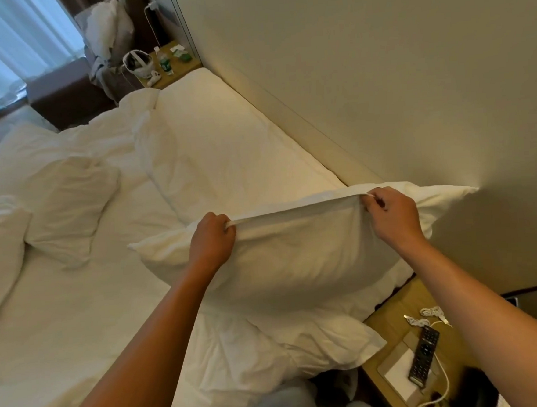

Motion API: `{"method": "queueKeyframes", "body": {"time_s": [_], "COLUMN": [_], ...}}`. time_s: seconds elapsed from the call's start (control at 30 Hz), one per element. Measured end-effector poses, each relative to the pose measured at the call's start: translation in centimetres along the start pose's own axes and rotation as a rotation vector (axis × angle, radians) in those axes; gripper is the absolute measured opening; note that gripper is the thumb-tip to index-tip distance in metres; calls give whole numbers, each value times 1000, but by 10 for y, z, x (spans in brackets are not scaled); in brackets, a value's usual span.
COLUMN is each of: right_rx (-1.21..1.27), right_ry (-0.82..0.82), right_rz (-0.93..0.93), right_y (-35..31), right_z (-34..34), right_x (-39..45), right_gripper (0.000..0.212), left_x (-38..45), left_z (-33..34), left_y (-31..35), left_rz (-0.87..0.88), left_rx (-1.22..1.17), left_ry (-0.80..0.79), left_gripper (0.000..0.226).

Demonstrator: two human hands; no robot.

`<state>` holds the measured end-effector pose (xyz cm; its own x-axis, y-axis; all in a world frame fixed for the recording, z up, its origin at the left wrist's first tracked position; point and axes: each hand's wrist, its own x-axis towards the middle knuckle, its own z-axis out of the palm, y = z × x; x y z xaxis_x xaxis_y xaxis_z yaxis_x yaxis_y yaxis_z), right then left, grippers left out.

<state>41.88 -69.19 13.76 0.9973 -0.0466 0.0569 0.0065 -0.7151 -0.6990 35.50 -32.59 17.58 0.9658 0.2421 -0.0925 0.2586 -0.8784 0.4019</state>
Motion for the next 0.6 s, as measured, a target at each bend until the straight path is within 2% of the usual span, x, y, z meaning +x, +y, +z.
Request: {"method": "queueKeyframes", "body": {"time_s": [0.13,0.4,0.6], "right_rx": [-54,-87,-130], "right_ry": [24,-13,-8], "right_rz": [-11,14,51], "right_y": [-33,-25,-23], "right_z": [3,11,18], "right_x": [27,33,36], "right_gripper": [29,30,29], "left_x": [38,45,51], "left_z": [-21,-16,-11], "left_y": [-19,-33,-41], "left_rz": [55,85,30], "left_rx": [-59,-83,-97], "left_ry": [62,-27,-64], "left_gripper": [23,25,27]}}
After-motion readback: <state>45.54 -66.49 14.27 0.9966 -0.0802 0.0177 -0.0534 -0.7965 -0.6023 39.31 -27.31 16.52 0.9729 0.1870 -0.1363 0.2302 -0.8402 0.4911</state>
